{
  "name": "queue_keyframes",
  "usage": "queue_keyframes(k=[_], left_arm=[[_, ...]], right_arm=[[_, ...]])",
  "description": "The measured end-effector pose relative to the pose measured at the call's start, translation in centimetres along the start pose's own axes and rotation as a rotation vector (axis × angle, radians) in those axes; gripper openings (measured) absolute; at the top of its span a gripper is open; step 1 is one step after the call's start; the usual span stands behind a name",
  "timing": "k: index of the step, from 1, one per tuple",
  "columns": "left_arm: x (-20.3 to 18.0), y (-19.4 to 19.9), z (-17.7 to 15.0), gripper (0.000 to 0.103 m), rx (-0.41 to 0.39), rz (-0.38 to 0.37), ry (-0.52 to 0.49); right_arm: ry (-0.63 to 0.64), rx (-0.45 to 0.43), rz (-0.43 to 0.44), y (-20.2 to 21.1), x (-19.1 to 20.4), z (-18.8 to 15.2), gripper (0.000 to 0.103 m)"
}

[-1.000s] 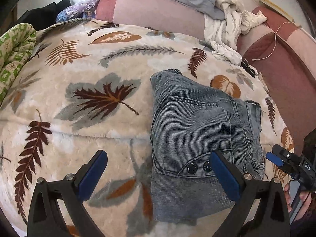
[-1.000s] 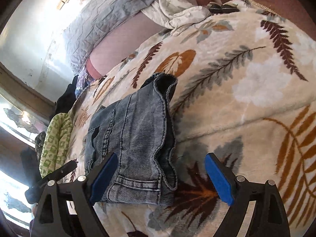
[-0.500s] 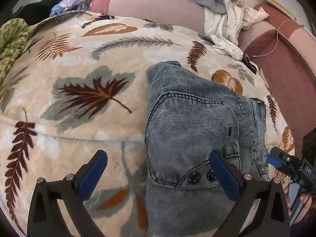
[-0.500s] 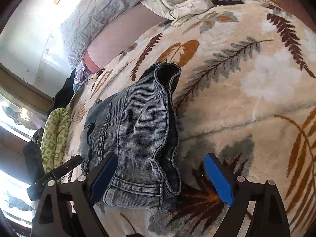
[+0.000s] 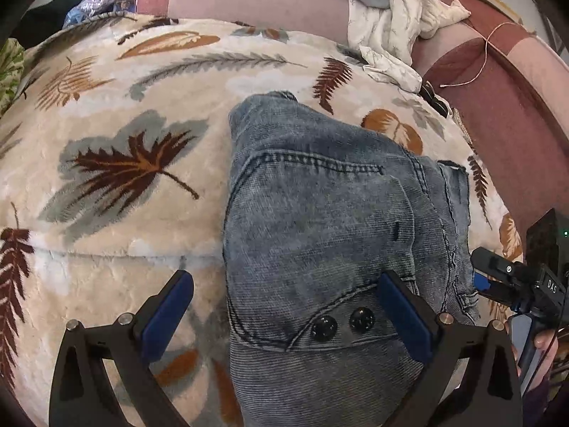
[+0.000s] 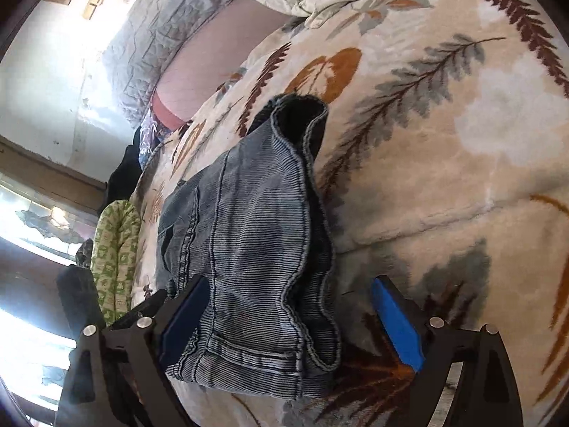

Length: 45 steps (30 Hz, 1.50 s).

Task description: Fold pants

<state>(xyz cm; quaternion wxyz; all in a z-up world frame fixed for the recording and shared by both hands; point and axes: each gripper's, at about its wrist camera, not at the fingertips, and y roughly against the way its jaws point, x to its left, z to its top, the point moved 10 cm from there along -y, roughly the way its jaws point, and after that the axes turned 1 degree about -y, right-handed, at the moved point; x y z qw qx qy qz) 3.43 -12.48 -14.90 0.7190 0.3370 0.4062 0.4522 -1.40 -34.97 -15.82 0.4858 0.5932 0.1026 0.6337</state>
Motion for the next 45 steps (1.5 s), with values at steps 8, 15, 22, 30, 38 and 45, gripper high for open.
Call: queue_keyframes(k=[8,15,22,30,38,45], left_arm=[[-0.3,-0.7,0.8,0.103,0.018,0.045,-0.047],[0.4,-1.4,0.2,0.103,0.044,-0.018,0.007],[0.0,-1.5,0.3,0.103,0.023,-0.021,-0.040],[-1.2,-1.1,1.0,0.088,-0.033,0.004,-0.099],[-1.3,-1.1,1.0,0.088,-0.084,0.044,-0.109],[-1.6,-0.5,1.0,0.088,-0.161,0.098,-0.170]], right_arm=[[0.018,0.051,0.038,-1.6,1.8,-0.8,0.096],[-0.061,0.107,0.166,-1.5,1.4,-1.3,0.084],[-0.118,0.137,0.179,-1.6,-0.2,-1.6,0.064],[-0.127,0.123,0.230,-2.7,0.4,-0.7,0.065],[-0.066,0.101,0.176,-2.6,1.0,-1.0,0.062],[-0.046,0.097,0.150,-2.7,1.0,-0.9,0.063]])
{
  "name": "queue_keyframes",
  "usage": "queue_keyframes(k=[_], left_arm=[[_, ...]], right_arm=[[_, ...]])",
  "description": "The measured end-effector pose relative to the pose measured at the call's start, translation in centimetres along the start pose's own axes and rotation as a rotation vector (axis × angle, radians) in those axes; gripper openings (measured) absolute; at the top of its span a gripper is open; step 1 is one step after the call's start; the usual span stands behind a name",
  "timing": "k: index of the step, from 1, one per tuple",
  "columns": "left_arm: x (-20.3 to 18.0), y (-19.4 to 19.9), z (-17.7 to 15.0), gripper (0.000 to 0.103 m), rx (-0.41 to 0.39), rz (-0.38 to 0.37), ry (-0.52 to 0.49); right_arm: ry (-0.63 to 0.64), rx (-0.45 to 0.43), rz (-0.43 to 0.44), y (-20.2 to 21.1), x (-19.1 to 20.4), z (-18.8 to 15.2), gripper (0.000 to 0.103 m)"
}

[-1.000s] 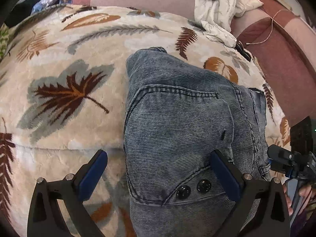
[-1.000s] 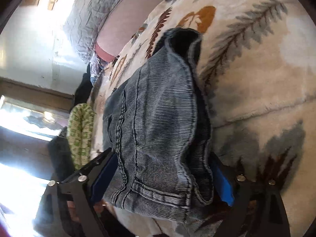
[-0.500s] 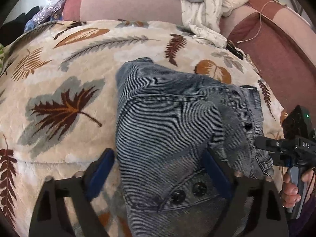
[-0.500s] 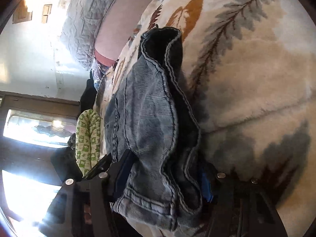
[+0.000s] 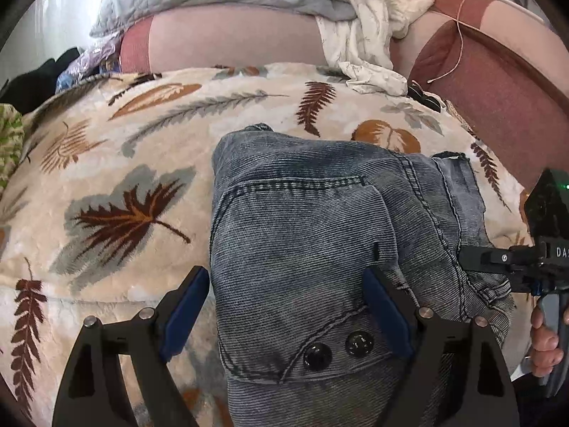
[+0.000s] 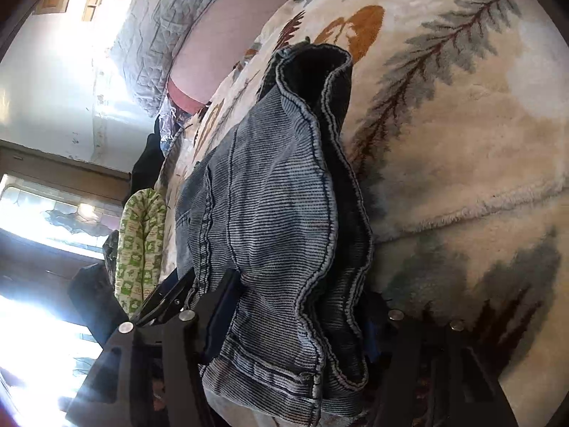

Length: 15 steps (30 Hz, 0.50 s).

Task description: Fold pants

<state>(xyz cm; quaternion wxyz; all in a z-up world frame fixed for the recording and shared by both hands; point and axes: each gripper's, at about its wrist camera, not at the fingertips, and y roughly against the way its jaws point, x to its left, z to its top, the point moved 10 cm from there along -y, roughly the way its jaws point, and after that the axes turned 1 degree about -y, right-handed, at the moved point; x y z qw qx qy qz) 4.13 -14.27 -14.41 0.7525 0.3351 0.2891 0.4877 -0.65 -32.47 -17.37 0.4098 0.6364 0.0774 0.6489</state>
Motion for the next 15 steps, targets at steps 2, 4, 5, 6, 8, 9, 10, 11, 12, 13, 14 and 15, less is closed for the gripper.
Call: queue_keyframes(k=[2,4,5,6,8,9,10,11,12,13,14,15], left_arm=[[0.1,0.0,0.0,0.089,-0.002,-0.001,0.001],[0.4,-0.2,0.1,0.096,0.003,0.007,0.013],[0.5,-0.2,0.0,0.097,0.003,0.008,0.022],[0.7,-0.3,0.0,0.098,0.002,0.002,0.034],[1.0,-0.5,-0.2,0.099,0.001,-0.016,0.070],[1.1,-0.5,-0.3,0.099,0.008,-0.025,0.088],[1.1,-0.5,-0.3,0.099,0.013,-0.026,0.092],[1.0,-0.4,-0.3,0.099,0.014,-0.021,0.081],[0.9,-0.3,-0.2,0.099,0.009,-0.012,0.062],[0.8,-0.2,-0.2,0.099,0.002,-0.006,0.046],[0.7,-0.1,-0.1,0.098,-0.010,-0.001,0.026],[0.5,0.0,0.0,0.097,-0.019,0.003,0.010]], right_arm=[[-0.001,0.002,0.001,0.0,-0.1,0.1,0.064],[0.003,0.004,0.001,-0.2,0.1,0.1,0.067],[0.008,0.004,0.000,-0.2,0.3,0.1,0.068],[0.014,0.002,-0.003,-0.4,0.5,0.0,0.071],[0.027,-0.003,-0.004,-0.5,0.8,0.0,0.076],[0.036,-0.005,-0.007,-0.6,1.0,0.0,0.079],[0.048,-0.007,-0.015,-0.7,1.2,0.0,0.079],[0.065,-0.012,-0.032,-0.8,1.3,0.0,0.079],[0.073,-0.015,-0.041,-0.8,1.4,0.0,0.078],[0.079,-0.018,-0.050,-0.7,1.4,0.0,0.077],[0.085,-0.022,-0.061,-0.7,1.4,0.0,0.074],[0.086,-0.027,-0.072,-0.6,1.3,0.0,0.066]])
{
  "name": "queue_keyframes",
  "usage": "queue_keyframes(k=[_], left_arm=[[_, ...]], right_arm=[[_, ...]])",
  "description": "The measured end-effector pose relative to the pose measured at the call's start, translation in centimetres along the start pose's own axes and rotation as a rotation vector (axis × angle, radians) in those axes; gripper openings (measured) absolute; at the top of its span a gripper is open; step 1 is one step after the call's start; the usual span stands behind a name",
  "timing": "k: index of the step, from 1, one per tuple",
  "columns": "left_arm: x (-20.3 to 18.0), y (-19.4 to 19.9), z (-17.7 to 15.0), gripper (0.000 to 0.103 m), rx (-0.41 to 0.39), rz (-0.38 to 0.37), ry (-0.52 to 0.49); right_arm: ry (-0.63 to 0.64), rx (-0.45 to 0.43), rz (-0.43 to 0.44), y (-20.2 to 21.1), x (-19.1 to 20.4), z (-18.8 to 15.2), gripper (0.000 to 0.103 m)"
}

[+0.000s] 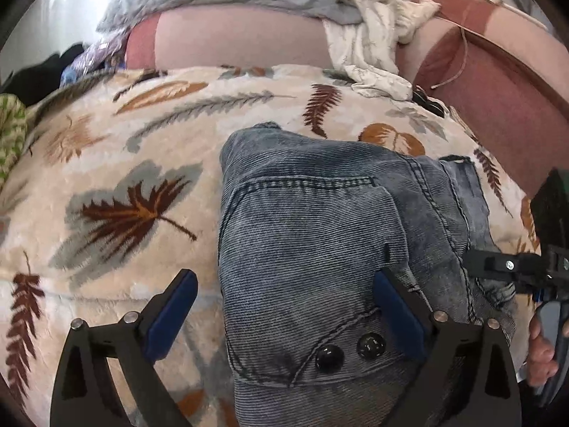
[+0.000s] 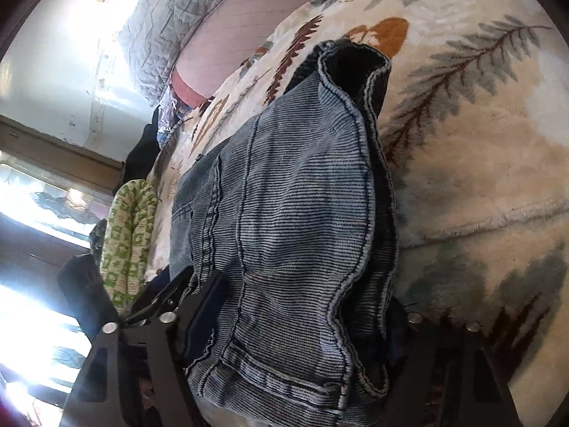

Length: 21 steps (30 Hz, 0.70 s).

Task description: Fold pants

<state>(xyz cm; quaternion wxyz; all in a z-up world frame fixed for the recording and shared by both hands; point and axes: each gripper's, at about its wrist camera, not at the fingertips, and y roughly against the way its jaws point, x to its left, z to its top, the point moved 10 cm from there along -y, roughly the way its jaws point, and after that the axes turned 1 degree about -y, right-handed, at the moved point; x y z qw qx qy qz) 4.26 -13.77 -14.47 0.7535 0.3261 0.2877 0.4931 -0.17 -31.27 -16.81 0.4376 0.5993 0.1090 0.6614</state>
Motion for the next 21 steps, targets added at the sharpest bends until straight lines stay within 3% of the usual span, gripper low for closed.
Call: queue_keyframes(k=[2,3,6,10,16,21], left_arm=[[-0.5,0.2,0.2,0.091,-0.015,-0.006,-0.041],[-0.8,0.3,0.2,0.083,-0.017,-0.019,-0.052],[-1.2,0.5,0.3,0.078,-0.024,-0.017,-0.076],[-1.3,0.7,0.6,0.063,-0.030,-0.012,-0.091],[-1.1,1.1,0.7,0.052,-0.037,0.003,-0.107],[-1.1,1.2,0.8,0.049,-0.042,0.006,-0.115]], right_arm=[[0.001,-0.007,-0.016,0.1,-0.2,0.1,0.059],[0.004,-0.010,-0.019,0.2,-0.2,0.1,0.055],[0.033,-0.021,-0.043,0.2,0.2,0.1,0.052],[0.050,-0.035,-0.061,0.4,0.4,0.2,0.051],[0.075,-0.053,-0.086,0.6,0.9,0.2,0.049],[0.081,-0.061,-0.104,0.6,0.9,0.2,0.049]])
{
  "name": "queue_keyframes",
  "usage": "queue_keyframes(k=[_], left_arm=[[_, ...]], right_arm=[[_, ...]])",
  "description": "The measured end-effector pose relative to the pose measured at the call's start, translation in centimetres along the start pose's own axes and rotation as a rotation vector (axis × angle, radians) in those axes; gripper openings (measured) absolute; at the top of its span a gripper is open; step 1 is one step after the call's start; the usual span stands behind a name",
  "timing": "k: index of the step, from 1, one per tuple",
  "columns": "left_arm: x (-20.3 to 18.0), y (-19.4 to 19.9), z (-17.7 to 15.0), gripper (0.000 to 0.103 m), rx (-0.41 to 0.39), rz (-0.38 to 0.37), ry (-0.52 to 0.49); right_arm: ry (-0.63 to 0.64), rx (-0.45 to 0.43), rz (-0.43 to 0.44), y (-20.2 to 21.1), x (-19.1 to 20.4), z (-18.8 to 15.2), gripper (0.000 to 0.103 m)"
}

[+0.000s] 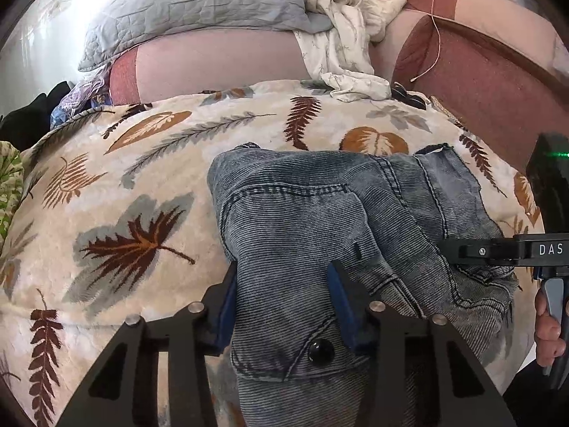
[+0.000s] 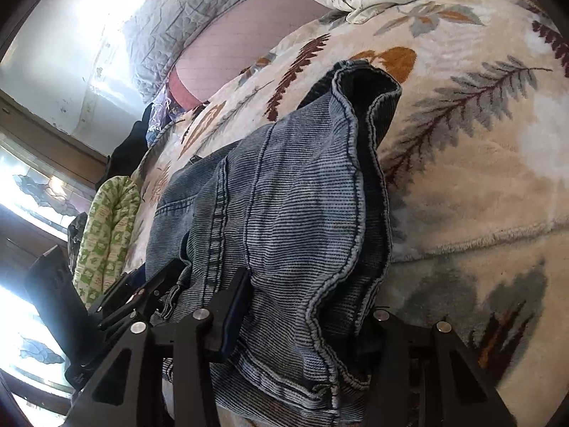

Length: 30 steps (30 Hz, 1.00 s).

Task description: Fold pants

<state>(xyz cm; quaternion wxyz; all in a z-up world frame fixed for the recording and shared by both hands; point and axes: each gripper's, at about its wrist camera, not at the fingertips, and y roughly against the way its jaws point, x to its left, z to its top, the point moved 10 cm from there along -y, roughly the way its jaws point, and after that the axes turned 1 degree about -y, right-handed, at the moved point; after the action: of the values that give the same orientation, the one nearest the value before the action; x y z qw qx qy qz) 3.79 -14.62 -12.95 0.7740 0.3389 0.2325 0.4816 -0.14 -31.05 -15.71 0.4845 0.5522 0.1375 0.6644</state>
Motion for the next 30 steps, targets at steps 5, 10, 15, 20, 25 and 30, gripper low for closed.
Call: queue_keyframes(k=[5,10,15,20,25,30], left_arm=[[0.3,-0.4,-0.2,0.063,0.026,-0.019,0.030],[0.8,-0.9,-0.7,0.077,0.074,-0.097,0.118],[1.1,-2.1,-1.3,0.085,0.114,-0.177,0.225],[0.4,-2.0,-0.9,0.075,0.074,-0.209,0.197],[0.4,-1.6,-0.4,0.048,0.052,-0.219,0.185],[0.7,-0.8,0.3,0.030,0.019,-0.240,0.178]], right_arm=[[-0.017,0.005,0.002,-0.4,0.1,-0.1,0.049],[-0.026,0.010,0.011,-0.5,-0.2,-0.1,0.049],[-0.027,0.014,0.012,-0.6,-0.3,-0.1,0.049],[-0.020,0.011,0.009,-0.4,-0.4,-0.1,0.049],[0.032,-0.017,-0.025,0.0,0.4,-0.1,0.049],[0.060,-0.053,-0.030,0.6,1.3,0.1,0.044]])
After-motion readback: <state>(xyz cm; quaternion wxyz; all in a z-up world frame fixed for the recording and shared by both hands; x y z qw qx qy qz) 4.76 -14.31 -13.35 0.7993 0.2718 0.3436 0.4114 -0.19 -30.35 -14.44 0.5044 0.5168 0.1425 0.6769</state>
